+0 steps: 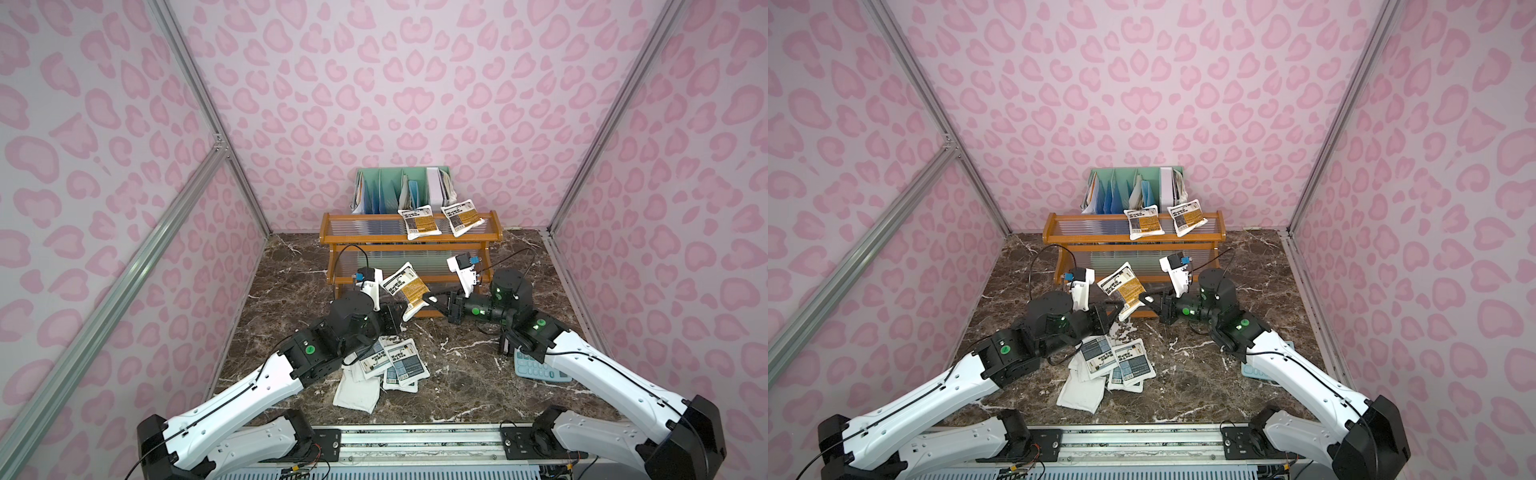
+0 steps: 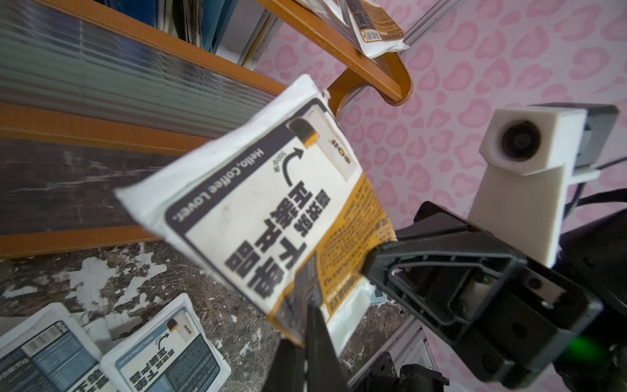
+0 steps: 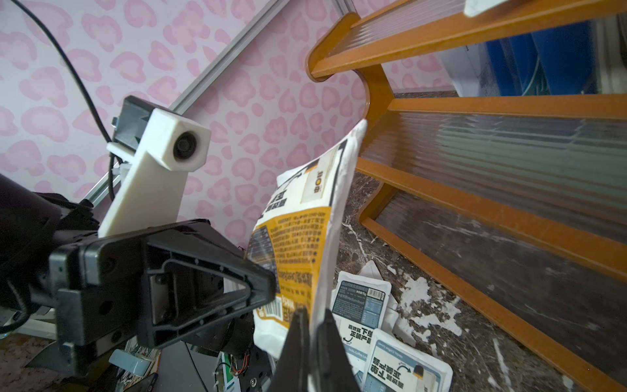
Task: Place the bagged coffee beans on the shelf by color
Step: Pick up the bagged coffee beans at the center of the board, then place the bagged coffee beans on the shelf.
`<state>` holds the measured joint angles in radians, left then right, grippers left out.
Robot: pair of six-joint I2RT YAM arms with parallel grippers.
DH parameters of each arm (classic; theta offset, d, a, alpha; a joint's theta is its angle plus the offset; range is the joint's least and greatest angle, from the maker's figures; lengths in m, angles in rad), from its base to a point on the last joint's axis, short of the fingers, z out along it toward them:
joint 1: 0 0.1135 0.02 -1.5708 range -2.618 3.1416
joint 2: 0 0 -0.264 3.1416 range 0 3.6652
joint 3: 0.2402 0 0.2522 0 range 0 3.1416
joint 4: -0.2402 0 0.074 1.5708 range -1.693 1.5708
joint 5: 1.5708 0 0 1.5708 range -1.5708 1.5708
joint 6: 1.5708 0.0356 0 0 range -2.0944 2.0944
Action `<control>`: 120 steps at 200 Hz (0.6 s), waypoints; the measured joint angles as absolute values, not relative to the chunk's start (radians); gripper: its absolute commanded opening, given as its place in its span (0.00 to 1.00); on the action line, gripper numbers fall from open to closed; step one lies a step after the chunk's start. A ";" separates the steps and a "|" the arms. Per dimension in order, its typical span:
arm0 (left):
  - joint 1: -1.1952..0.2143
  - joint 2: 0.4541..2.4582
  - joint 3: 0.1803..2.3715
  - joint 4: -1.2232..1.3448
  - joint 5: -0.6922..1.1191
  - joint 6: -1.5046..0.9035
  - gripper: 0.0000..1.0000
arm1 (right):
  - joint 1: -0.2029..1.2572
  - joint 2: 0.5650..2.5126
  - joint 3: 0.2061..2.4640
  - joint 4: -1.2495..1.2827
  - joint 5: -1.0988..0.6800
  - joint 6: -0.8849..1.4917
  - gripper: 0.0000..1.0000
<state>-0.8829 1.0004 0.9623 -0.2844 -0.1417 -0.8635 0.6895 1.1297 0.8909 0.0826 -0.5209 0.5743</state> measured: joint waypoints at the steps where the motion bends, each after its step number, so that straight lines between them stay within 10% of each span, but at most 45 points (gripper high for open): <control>1: -0.883 1.000 0.963 -0.290 -0.147 -0.865 0.33 | 0.690 1.130 0.892 0.081 -0.519 0.574 0.00; 120: -0.879 0.956 0.936 -0.907 -0.671 -1.160 0.41 | 0.767 1.613 1.528 0.068 -0.289 0.496 0.00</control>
<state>-0.8791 0.9558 0.9363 -0.9066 -0.6708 -1.1599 0.7670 1.6135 1.5280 0.0681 -0.2893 0.4965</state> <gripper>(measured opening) 0.408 0.088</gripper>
